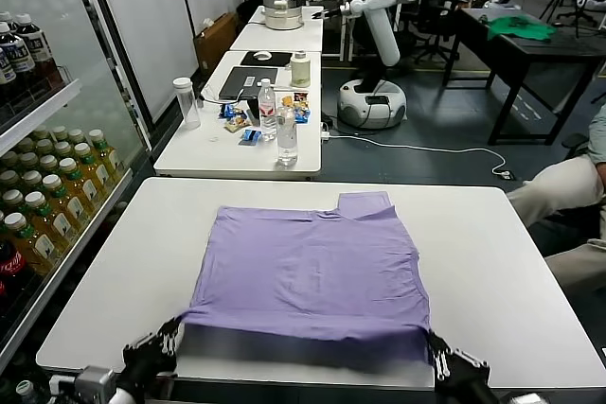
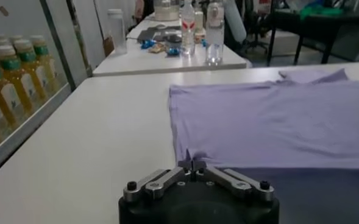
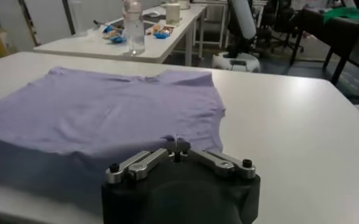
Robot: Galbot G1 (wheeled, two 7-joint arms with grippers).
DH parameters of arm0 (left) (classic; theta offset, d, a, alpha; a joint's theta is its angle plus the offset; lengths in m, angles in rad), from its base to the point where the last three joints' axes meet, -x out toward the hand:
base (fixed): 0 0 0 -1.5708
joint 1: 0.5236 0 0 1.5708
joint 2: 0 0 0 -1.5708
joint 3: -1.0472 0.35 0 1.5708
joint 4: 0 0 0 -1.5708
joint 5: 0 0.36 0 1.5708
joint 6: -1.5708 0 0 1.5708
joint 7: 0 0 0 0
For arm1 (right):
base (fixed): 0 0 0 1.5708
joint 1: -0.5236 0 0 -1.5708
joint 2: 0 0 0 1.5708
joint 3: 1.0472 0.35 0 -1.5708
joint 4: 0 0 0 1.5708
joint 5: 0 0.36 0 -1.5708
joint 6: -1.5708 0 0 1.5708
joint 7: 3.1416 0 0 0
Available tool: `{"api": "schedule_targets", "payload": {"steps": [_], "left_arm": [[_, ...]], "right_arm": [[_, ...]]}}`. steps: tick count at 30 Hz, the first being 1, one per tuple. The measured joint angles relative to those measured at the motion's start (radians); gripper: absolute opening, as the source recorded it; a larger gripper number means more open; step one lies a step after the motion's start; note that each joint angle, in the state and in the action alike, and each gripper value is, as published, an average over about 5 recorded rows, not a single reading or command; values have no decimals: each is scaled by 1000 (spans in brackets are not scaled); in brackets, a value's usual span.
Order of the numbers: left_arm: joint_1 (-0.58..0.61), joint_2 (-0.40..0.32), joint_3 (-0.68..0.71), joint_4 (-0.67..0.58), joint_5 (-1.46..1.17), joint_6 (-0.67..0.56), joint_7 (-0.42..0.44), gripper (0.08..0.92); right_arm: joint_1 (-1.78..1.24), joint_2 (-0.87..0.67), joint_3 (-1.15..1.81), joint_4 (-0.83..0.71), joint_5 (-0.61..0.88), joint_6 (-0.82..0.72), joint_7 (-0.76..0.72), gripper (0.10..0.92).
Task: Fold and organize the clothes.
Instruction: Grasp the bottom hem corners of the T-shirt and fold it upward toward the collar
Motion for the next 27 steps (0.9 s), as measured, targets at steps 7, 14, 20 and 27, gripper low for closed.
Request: {"api": "schedule_targets", "payload": {"steps": [7,14,20,27], "left_arm": [[-155,-2,30,100,-24,17,63,85],[-274,-6,65,199,-26,22,114,85],[-349,-10,92,269,-17,22,146,85],[-428,-25,127,347,19,22,161,183]], "right_arm": [[150,7,-57,-81,20,-59,26,110],[249,20,-98,-153,30,-95,31,110],[316,39,-140,-210,30,-116,37,141],[420,73,-200,-289,23,-121,54,330]]}}
